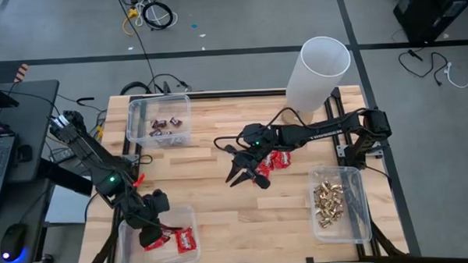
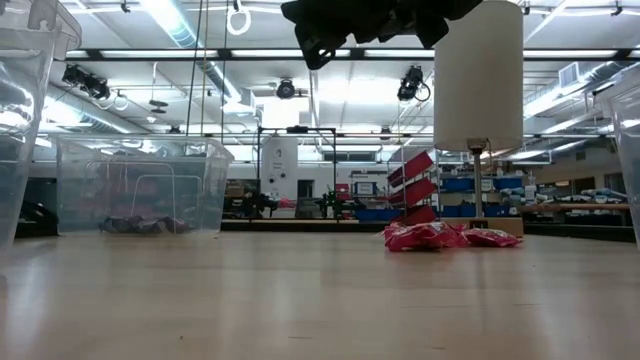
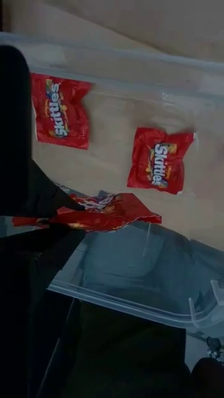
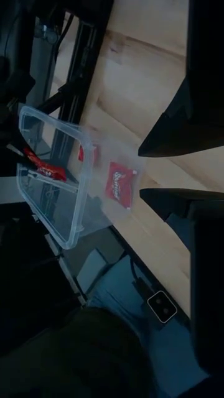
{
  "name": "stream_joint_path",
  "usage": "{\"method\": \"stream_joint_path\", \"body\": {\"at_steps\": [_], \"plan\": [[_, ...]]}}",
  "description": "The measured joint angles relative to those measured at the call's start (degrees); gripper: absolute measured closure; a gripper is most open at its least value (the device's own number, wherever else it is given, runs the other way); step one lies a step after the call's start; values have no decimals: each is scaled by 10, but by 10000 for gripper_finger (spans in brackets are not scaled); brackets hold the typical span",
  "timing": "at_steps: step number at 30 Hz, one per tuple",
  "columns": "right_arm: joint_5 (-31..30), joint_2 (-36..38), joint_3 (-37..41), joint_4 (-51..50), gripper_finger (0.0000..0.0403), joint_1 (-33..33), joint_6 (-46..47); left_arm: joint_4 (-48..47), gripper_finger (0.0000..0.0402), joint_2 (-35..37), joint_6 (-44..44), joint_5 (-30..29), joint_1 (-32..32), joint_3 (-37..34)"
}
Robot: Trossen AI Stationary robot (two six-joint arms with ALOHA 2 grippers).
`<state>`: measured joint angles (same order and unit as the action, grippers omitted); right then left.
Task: Sort candy
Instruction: Put the red chocolate into the bottom left transparent bin
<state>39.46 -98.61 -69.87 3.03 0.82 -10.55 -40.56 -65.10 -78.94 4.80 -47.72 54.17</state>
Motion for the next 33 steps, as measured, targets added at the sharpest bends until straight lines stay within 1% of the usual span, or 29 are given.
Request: {"method": "stream_joint_path", "body": {"at_steps": [33], "plan": [[0,0,0,3,325,0,-2,-33,368,0,-13,-23,1,0]]}}
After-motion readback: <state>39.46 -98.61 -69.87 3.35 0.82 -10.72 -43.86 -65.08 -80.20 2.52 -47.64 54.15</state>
